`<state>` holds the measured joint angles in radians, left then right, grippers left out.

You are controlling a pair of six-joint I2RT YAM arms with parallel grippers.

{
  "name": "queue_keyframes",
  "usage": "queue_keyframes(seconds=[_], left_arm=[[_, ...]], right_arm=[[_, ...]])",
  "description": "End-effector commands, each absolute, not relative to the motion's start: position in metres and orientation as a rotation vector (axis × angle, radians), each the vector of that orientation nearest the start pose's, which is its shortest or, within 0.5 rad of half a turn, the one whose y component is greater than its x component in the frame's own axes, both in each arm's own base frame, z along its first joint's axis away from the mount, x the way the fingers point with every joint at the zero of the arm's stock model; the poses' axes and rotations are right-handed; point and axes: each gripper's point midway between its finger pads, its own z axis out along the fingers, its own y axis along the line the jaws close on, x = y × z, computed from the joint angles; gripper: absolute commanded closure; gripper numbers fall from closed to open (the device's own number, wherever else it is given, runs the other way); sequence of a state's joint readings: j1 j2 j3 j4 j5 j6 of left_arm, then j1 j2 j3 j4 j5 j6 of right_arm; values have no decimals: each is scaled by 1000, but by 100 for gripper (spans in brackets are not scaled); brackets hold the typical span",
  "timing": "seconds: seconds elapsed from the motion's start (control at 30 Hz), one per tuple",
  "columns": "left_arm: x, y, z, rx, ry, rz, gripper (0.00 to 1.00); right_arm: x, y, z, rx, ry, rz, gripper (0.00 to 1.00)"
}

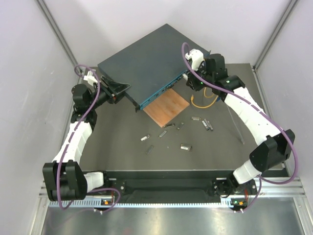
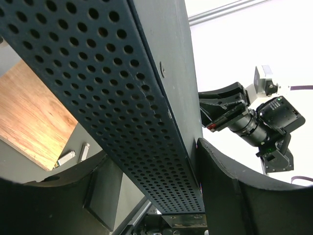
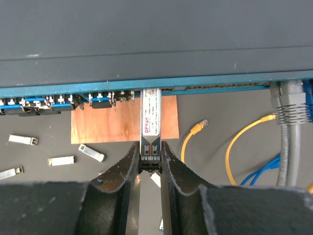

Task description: Insert the plug into the switch port

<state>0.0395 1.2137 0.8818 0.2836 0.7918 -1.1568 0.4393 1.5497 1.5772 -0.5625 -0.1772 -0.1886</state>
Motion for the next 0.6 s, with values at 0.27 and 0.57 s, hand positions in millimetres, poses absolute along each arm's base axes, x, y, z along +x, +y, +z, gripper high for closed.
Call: queue_keyframes(seconds=[0.27,0.57], left_arm=[[353,-150,341,-213,1697,-1422,98],[354,-149,341,-208,1696,-1415,100]], right_arm=[[403,223,312,-782,1885,342,100],[401,232,309,-839,1873,384,100]])
